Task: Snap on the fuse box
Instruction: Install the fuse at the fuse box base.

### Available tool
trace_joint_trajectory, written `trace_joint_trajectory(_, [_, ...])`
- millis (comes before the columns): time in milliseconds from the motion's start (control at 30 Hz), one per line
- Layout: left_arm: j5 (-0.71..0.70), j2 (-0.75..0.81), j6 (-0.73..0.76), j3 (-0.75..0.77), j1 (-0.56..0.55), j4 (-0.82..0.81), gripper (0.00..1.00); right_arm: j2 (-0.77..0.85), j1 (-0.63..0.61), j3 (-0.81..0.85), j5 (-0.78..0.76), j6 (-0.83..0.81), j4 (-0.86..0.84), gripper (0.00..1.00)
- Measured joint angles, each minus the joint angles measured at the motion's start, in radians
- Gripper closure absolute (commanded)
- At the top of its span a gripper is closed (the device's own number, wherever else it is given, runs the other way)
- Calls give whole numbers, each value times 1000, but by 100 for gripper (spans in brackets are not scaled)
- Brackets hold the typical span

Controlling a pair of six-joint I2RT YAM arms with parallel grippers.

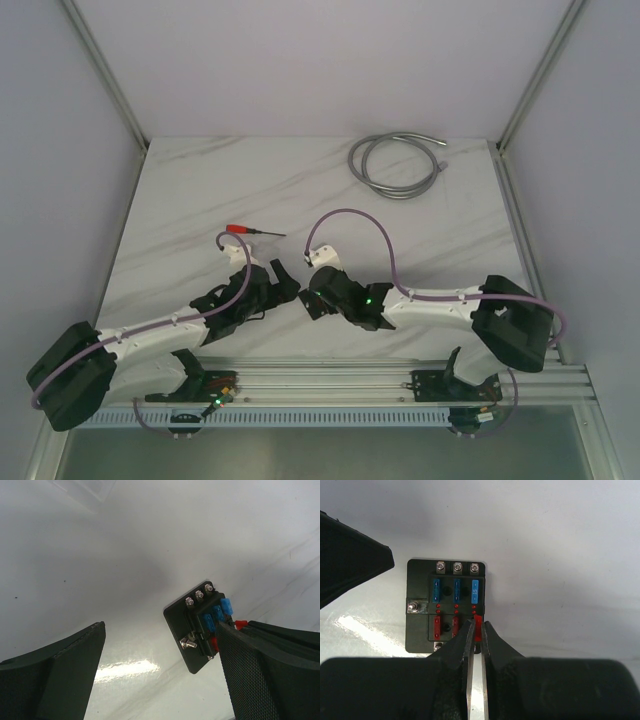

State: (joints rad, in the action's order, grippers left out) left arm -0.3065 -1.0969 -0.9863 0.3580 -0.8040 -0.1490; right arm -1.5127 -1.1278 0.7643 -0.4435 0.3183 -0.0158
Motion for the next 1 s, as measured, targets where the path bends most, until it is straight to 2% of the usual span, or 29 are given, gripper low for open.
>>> trace_joint_trajectory(733, [5,0,0,0,3,0,0,-33,-5,20,-4,14,19,100])
trace_joint_trajectory(1000, [8,0,0,0,5,0,0,-34,-5,21,-6,15,20,88])
